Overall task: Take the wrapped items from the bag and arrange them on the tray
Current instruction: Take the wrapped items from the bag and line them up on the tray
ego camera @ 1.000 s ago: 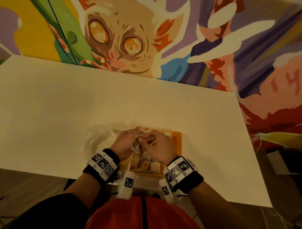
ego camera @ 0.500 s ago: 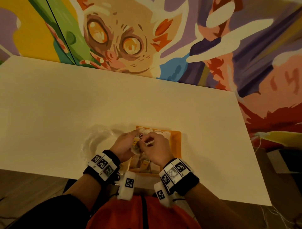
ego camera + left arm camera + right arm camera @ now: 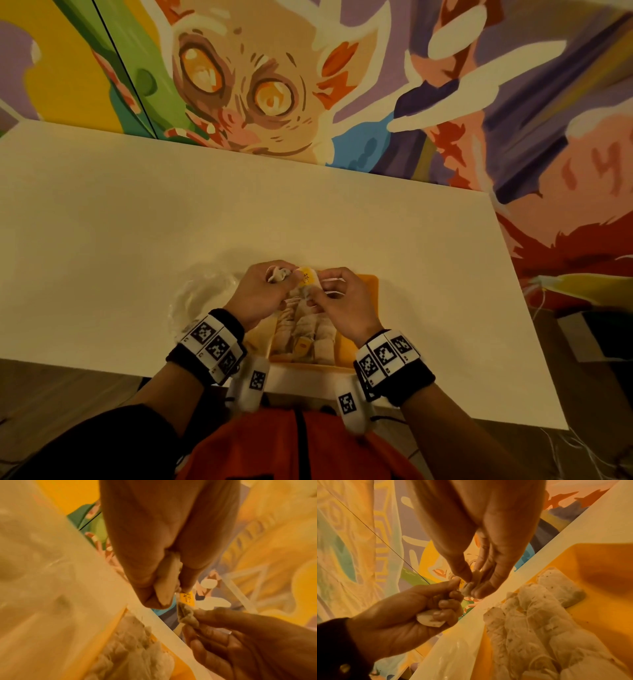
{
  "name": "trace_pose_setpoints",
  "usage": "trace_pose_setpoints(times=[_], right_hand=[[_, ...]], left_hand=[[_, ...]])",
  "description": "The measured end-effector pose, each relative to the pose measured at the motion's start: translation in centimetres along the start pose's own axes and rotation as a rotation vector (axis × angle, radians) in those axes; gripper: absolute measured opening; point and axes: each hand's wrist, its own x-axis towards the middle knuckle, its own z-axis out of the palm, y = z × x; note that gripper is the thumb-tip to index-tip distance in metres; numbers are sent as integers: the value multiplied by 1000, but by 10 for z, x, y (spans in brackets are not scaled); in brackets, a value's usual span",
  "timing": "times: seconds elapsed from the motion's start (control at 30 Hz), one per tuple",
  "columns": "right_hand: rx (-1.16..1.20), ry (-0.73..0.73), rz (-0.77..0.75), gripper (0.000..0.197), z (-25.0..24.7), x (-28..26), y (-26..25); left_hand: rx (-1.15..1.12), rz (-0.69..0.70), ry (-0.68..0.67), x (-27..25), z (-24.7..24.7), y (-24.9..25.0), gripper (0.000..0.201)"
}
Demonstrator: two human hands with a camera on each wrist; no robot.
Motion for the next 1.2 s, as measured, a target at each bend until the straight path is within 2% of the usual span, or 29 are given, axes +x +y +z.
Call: trace_pose_setpoints(times=[0.13, 0.2, 0.3, 0.4, 0.5, 0.6, 0.7, 0.8, 1.0, 1.13, 1.2], right_hand=[[-167, -57, -91, 25, -5, 2, 0], [-238, -18, -147, 21, -5, 5, 1], [-313, 26, -184, 17, -5, 9, 0], [-363, 6, -212, 10, -5, 10, -1], [-387, -13, -216, 15, -5, 9, -3], [-473, -53, -232, 11, -7, 7, -6], [-485, -67, -206, 5, -8, 10, -2], [-485, -20, -140, 4, -15, 14, 1], [-720, 189, 23, 25, -39, 34, 15], [-880, 165, 207, 9, -44, 46, 18], [-935, 158, 269, 17, -44, 53, 21]], left_hand=[[396, 279, -8, 6, -4, 3, 9], [549, 366, 16, 7, -4, 4, 7], [579, 490, 90, 8, -4, 4, 7], [551, 492, 18, 7, -2, 4, 6], [530, 511, 24, 7, -1, 2, 6], [539, 527, 21, 8, 1, 0, 7], [550, 494, 38, 8, 1, -2, 5], [602, 415, 101, 7, 1, -4, 9], [725, 217, 191, 8, -5, -15, 16], [751, 144, 190, 9, -6, -27, 15], [778, 107, 175, 10, -6, -33, 19]])
